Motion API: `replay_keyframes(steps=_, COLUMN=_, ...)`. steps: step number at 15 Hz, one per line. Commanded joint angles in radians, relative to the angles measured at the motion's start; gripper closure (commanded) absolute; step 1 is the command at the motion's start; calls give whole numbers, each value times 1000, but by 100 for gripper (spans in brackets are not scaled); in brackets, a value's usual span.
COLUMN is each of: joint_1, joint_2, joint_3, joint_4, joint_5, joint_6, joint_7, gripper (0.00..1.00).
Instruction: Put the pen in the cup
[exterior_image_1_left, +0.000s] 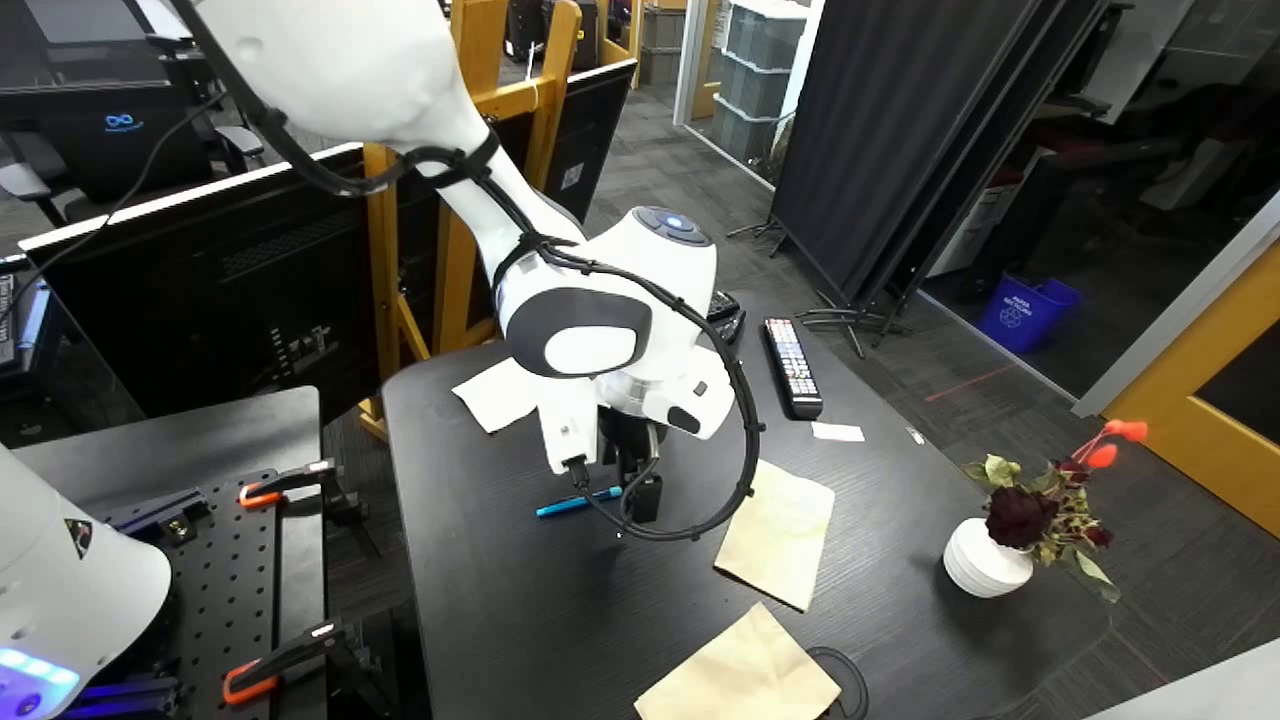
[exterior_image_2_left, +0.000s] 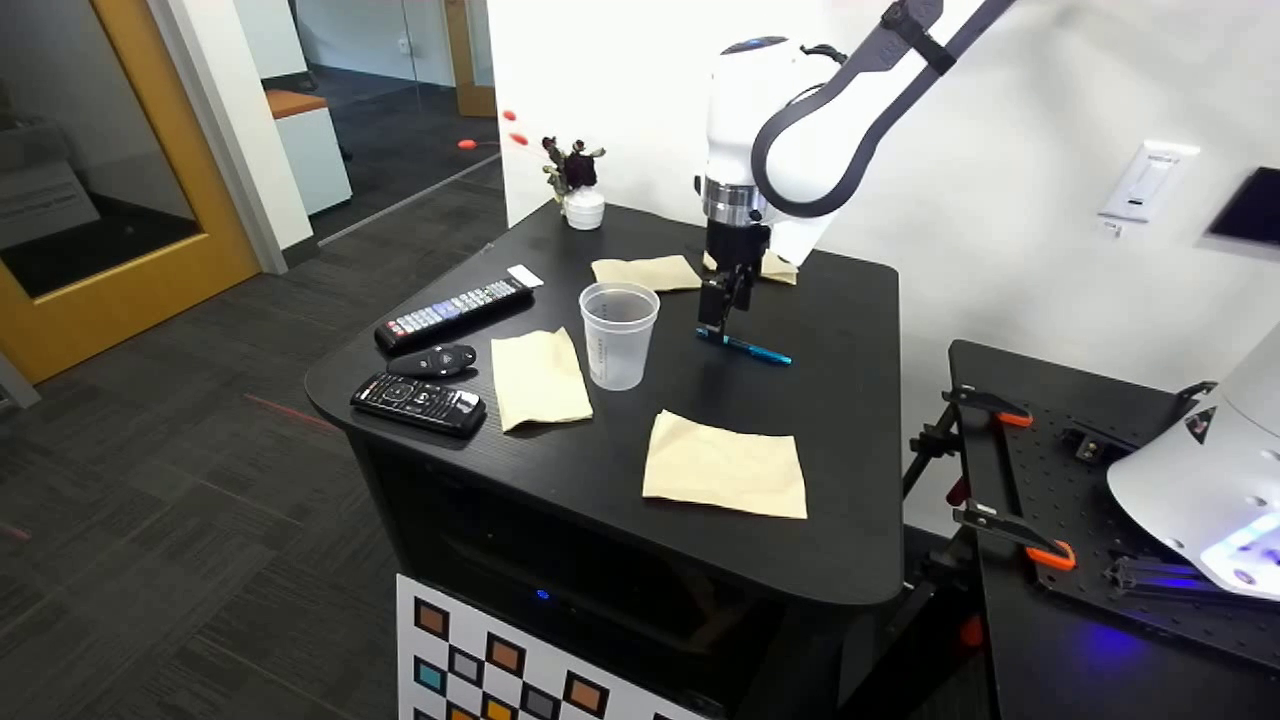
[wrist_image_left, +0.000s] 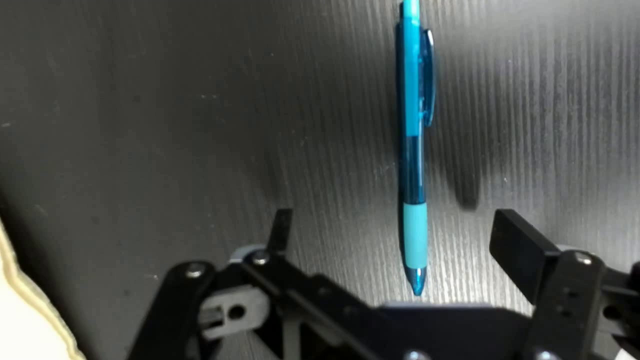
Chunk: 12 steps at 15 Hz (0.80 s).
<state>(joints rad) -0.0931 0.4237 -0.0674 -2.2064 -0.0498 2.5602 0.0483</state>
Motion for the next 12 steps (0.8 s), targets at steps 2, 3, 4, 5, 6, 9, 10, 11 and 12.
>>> replay_keyframes(steps=2, joint_1=-6, joint_2=39, joint_3=-3, joint_4=55, joint_5=23, joint_6=-16, joint_7=-16, gripper=0)
replay_keyframes(steps=3, joint_1=-7, joint_2=44, joint_3=-2, joint_4=60, joint_5=24, joint_6=-18, joint_7=-17, gripper=0)
replay_keyframes(steps=4, joint_1=-9, joint_2=49, joint_3=-1, joint_4=65, joint_5=25, joint_6=-19, joint_7=-20, gripper=15)
replay_keyframes(steps=5, joint_1=-9, joint_2=53, joint_3=0, joint_4=69, joint_5=26, joint_6=-19, joint_7=-21, gripper=26)
replay_keyframes(steps=6, joint_1=-10, joint_2=56, joint_3=0, joint_4=73, joint_5=27, joint_6=-20, joint_7=-21, gripper=34)
replay_keyframes(steps=9, joint_1=-10, joint_2=63, joint_3=0, joint_4=80, joint_5=27, joint_6=-23, joint_7=-21, gripper=58)
replay_keyframes(steps=10, joint_1=-10, joint_2=64, joint_3=0, joint_4=83, joint_5=28, joint_6=-22, joint_7=-19, gripper=66)
replay_keyframes(steps=11, joint_1=-9, joint_2=62, joint_3=-1, joint_4=84, joint_5=28, joint_6=-23, joint_7=-18, gripper=73)
replay_keyframes(steps=12, joint_1=-10, joint_2=61, joint_3=0, joint_4=84, joint_5=29, joint_6=-23, joint_7=-19, gripper=81)
